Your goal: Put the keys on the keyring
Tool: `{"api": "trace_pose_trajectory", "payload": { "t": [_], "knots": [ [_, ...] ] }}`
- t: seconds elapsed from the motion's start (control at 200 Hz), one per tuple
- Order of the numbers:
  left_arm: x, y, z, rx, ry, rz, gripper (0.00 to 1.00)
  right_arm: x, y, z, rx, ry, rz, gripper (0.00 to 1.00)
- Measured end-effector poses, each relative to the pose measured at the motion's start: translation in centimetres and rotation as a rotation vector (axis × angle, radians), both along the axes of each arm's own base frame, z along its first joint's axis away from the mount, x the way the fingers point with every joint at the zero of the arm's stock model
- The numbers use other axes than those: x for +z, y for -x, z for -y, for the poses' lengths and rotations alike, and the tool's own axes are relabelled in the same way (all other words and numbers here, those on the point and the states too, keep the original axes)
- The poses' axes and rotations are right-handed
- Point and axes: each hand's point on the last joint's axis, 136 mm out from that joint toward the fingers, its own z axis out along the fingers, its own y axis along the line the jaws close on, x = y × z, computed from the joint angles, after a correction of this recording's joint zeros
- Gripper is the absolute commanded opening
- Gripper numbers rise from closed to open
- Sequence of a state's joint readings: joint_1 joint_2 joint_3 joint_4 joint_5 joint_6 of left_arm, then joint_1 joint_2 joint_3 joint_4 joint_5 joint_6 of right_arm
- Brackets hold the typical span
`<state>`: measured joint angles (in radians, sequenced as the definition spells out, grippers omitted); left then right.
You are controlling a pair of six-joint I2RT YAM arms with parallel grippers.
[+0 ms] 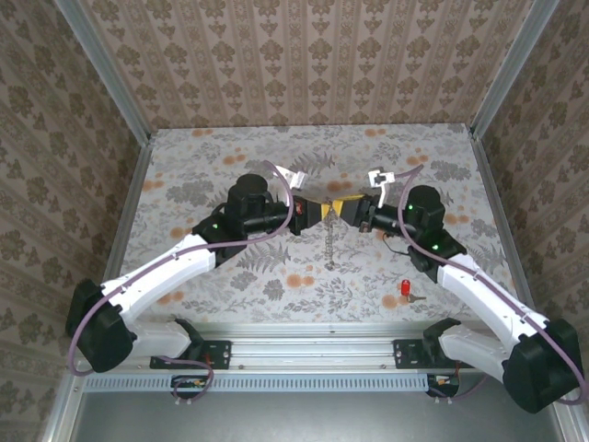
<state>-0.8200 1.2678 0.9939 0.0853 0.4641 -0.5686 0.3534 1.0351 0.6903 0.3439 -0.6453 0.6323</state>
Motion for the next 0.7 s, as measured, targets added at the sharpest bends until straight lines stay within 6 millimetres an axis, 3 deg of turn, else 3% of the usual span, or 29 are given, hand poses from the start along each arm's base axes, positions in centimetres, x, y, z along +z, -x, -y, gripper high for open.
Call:
{"api": "trace_pose_trajectory", "payload": {
  "t": [0.16,0.335,0.7],
  "knots": [
    [-1.1,0.0,-0.6,0.001,-0.092,0.031,0.00,0.9,-1.0,2.7,-0.084,-0.035,-0.011,0.35],
    [-1.5,0.1,-0.8,-0.031,-0.162,0.145,0.00,0.8,-0.4,2.4,-0.046,-0.049,-0.037,0.42],
    [-1.3,0.9,-0.8,-0.108,-0.207,0.474,0.00,0.8,1.3,1.3,0.067,-0.077,-0.077,0.43]
  ]
}}
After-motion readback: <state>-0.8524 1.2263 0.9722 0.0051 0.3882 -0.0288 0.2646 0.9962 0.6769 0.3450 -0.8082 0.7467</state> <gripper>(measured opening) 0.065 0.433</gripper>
